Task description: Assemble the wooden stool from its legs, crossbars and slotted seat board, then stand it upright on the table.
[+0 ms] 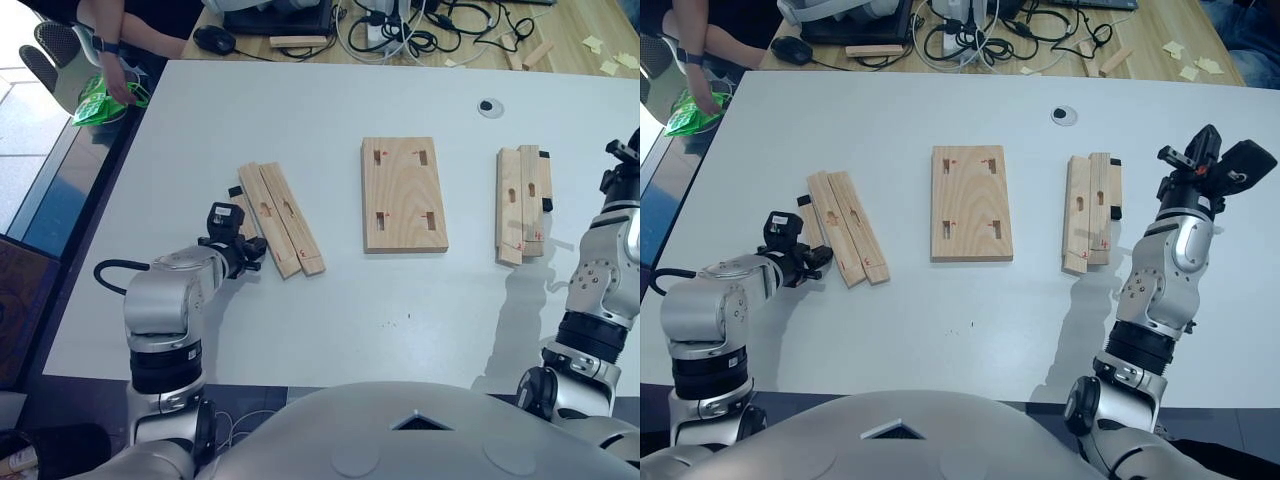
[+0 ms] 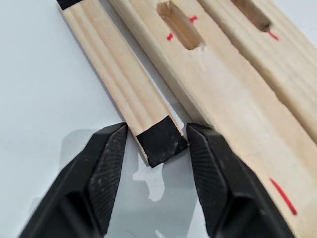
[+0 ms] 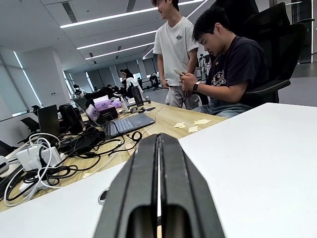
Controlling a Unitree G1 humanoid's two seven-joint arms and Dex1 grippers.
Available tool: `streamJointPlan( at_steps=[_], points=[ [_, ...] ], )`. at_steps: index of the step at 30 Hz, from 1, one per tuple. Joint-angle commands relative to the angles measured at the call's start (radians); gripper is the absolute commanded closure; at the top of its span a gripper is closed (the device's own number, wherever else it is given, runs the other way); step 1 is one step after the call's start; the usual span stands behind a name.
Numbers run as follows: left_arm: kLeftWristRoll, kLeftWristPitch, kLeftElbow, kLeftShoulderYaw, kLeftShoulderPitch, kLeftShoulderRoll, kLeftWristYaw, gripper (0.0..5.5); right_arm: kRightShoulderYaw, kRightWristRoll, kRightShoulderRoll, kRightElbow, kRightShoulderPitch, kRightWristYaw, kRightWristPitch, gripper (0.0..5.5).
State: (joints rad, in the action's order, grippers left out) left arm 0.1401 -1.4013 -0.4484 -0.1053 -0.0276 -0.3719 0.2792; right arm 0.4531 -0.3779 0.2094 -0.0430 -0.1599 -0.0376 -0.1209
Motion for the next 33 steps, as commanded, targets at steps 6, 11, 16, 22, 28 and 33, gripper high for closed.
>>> streamJointPlan(
  at_steps=[6, 11, 16, 22, 28, 33],
  points=[
    [0.01, -0.058, 0.057, 0.002, 0.026, 0.022, -0.035, 4.22, 0.003, -0.017, -0.012, -0.013, -0.039, -0.021, -0.02, 5.5],
    [0.015, -0.025, 0.069, -0.015, -0.002, 0.052, -0.044, 4.22, 0.004, -0.018, -0.017, -0.006, -0.043, -0.033, -0.013, 5.5],
    [-0.005, 0.128, 0.066, -0.002, -0.063, 0.101, -0.094, 4.22, 0.001, -0.012, 0.008, 0.027, -0.098, -0.025, -0.014, 5.5],
    [-0.024, 0.42, 0.101, 0.009, -0.203, 0.203, -0.17, 4.22, -0.044, -0.017, 0.103, 0.143, -0.283, 0.066, -0.081, 5.5],
    [-0.065, 0.948, 0.323, 0.156, -0.372, 0.241, -0.066, 4.22, -0.164, -0.233, 0.088, 0.105, -0.449, 0.302, -0.37, 4.86],
    [-0.06, 1.267, 0.526, 0.238, -0.481, 0.275, 0.068, 4.22, -0.174, -0.515, 0.016, 0.007, -0.56, 0.368, -0.588, 4.15]
  ],
)
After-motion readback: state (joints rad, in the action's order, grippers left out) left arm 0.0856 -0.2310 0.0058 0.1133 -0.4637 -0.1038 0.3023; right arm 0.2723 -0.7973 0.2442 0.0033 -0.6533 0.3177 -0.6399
